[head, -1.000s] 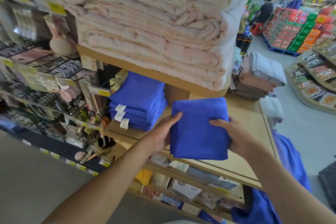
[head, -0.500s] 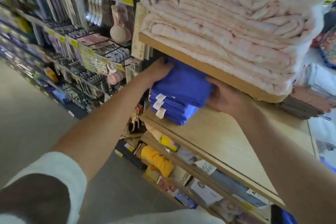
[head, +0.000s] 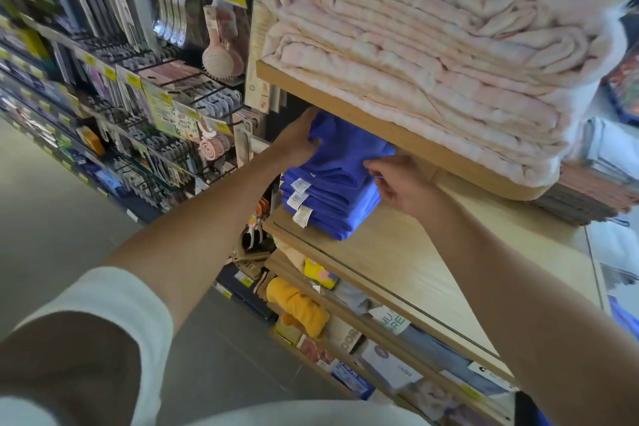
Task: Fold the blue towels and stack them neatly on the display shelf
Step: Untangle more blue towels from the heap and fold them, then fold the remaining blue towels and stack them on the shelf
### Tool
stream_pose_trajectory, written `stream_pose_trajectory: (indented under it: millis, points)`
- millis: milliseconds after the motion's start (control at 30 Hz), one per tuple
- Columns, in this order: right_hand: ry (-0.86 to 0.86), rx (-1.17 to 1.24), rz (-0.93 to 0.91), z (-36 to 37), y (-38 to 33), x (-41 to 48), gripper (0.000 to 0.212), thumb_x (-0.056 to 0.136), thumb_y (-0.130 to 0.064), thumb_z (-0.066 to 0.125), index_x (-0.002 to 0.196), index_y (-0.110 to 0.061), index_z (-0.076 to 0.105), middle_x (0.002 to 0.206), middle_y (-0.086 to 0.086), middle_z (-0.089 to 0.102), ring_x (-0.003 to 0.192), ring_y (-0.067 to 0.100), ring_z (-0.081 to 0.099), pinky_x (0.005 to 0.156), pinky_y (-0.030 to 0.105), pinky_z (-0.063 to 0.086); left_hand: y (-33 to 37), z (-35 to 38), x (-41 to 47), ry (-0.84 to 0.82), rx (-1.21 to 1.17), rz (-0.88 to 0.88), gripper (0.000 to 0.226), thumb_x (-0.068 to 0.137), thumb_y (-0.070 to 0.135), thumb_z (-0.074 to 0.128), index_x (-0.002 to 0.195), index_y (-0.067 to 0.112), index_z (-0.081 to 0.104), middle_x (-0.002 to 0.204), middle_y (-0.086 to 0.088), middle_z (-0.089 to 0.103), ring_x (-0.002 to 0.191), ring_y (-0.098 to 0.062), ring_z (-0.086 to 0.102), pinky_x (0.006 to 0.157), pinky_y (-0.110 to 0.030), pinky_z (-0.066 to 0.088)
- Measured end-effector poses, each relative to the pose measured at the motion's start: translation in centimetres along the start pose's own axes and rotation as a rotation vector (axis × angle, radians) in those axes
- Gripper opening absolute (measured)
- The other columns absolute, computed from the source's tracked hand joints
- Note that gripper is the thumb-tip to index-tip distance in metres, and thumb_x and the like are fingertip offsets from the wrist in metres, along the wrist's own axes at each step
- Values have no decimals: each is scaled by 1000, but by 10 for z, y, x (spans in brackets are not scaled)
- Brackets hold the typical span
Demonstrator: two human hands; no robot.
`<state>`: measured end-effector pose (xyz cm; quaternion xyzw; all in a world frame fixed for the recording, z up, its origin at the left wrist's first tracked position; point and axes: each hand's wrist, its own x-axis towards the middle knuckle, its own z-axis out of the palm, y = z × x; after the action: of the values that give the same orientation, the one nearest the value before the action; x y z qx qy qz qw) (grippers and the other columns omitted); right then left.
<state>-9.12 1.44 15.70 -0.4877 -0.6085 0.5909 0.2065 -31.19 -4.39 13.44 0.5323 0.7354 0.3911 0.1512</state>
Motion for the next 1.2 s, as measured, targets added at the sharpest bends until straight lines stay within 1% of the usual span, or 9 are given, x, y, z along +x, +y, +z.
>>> stream_pose_trajectory:
  millis: [133, 300, 433, 600, 733, 867, 933, 1033, 1200]
  points:
    - [55, 27, -52, -3, 5, 2, 8, 83, -24, 71, 78, -23, 65, 61, -13, 62, 47, 2, 52, 46, 15, 40, -1, -3, 8, 24, -161, 9, 61, 97, 7, 58, 153, 16, 34, 142, -4, 52, 129, -23, 51, 96, -28, 41]
    - [0, 105, 120, -14, 27, 5, 12, 88, -28, 75, 91, -19, 67, 68, -7, 67, 46, 3, 54, 44, 17, 42, -6, 11, 15, -102, 145, -80, 57, 100, 19, 60, 152, 7, 38, 149, -16, 50, 132, -35, 51, 101, -36, 44]
    - [-46, 235, 125, -19, 27, 9, 11, 89, -28, 75, 86, -19, 69, 67, -7, 68, 45, 3, 55, 41, 18, 41, -4, 4, 19, 27, 75, -55, 46, 100, 17, 58, 145, 11, 47, 138, -14, 57, 120, -35, 57, 82, -32, 40]
    - [-94, 177, 157, -15, 33, 5, 14, 89, -32, 76, 90, -18, 71, 69, -7, 69, 49, 3, 57, 44, 19, 43, -5, 10, 4, -136, 207, -129, 50, 104, 19, 53, 151, 8, 40, 146, -18, 51, 129, -39, 52, 99, -39, 44]
    - [-99, 79, 74, -27, 47, 4, 19, 93, -40, 69, 95, -22, 74, 81, -7, 74, 63, 9, 64, 58, 25, 48, 12, 23, -34, 201, 380, 27, 45, 97, 21, 55, 141, 17, 52, 141, -12, 53, 128, -37, 47, 106, -48, 42]
    - [-43, -36, -79, -62, 80, -5, 12, 98, -22, 66, 87, -21, 69, 79, -1, 67, 55, 5, 60, 52, 19, 46, 47, 74, -101, 447, 368, 446, 28, 84, 11, 59, 108, 23, 68, 125, 2, 60, 119, -26, 55, 89, -39, 43]
    - [26, -208, -185, -89, 106, -14, 15, 97, -13, 67, 83, -20, 70, 80, 0, 68, 61, 9, 61, 53, 16, 45, 63, 106, -123, 384, 325, 518, 27, 79, 8, 60, 98, 27, 67, 122, 6, 60, 117, -23, 57, 86, -37, 42]
    - [108, -526, -253, -138, 147, -35, 7, 95, -19, 69, 98, -19, 75, 98, -3, 72, 86, 13, 66, 72, 27, 51, 81, 161, -142, 185, 258, 494, 27, 79, 12, 58, 97, 30, 66, 120, 12, 59, 115, -17, 56, 92, -35, 46]
    - [267, -681, -285, -227, 202, -80, 16, 93, -25, 68, 109, -29, 71, 117, -9, 63, 93, 11, 59, 85, 30, 46, 107, 260, -152, -235, 215, 252, 32, 94, 32, 48, 123, 31, 63, 139, 9, 53, 132, -13, 43, 108, -31, 37]
